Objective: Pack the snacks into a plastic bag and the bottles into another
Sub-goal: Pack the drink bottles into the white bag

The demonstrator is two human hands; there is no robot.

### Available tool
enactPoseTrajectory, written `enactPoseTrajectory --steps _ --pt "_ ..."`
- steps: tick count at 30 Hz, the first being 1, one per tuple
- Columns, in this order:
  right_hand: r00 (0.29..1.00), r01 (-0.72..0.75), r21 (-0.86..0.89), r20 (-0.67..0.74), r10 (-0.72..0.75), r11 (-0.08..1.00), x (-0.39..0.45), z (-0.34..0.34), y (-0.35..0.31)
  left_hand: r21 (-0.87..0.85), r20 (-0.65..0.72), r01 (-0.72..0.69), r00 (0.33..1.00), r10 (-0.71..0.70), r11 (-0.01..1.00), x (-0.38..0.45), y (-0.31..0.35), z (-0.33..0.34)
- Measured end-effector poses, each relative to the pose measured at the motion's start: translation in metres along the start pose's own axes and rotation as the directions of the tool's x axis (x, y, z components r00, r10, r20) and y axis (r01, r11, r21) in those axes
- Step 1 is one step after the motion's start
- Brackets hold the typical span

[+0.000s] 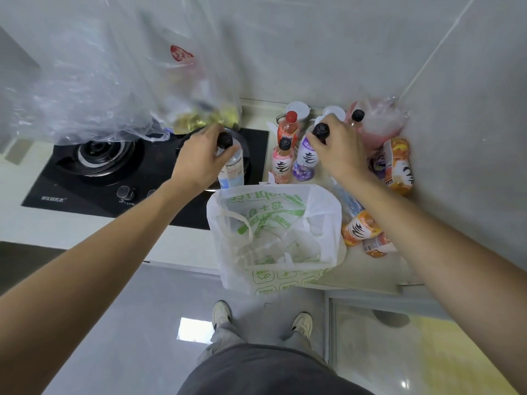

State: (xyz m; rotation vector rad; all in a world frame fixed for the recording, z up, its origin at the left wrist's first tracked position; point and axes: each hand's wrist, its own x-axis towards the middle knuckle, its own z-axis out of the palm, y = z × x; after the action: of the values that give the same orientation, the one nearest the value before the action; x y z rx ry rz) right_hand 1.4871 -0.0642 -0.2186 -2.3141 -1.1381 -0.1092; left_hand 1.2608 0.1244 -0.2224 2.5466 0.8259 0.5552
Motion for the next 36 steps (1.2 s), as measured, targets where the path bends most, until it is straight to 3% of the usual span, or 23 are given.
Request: enactPoseTrajectory --steps 5,16,21,26,36 --pt "0.998 0.05 0.029 -0.049 -0.048 0.998 -0.002 -0.025 -0.018 -0.053 -0.072 -0.08 0.994 0.076 0.995 0.002 0.03 -0.024" --pt "0.995 0.09 0.156 0.025 -0.095 0.984 -0.045 -0.016 -0.03 -0.23 -0.128 -0.007 0.991 -0.023 0.973 -0.028 0.061 -0.019" --pt "0.989 0.066 0.139 0.119 -0.083 0.988 -0.063 0.006 -0.019 -0.226 -0.027 -0.021 1.0 0.015 0.974 -0.048 0.061 0.004" --pt "0.962 -0.009 0.07 0.274 -0.01 0.997 -0.077 0.032 -0.003 -0.18 0.137 0.055 0.99 -0.03 0.982 -0.06 0.044 0.049" --pt "0.95 0.007 -0.02 0.311 -0.001 1.0 -0.066 0.049 0.017 -0.121 0.241 0.079 0.969 -0.048 0.989 -0.036 0.038 0.092"
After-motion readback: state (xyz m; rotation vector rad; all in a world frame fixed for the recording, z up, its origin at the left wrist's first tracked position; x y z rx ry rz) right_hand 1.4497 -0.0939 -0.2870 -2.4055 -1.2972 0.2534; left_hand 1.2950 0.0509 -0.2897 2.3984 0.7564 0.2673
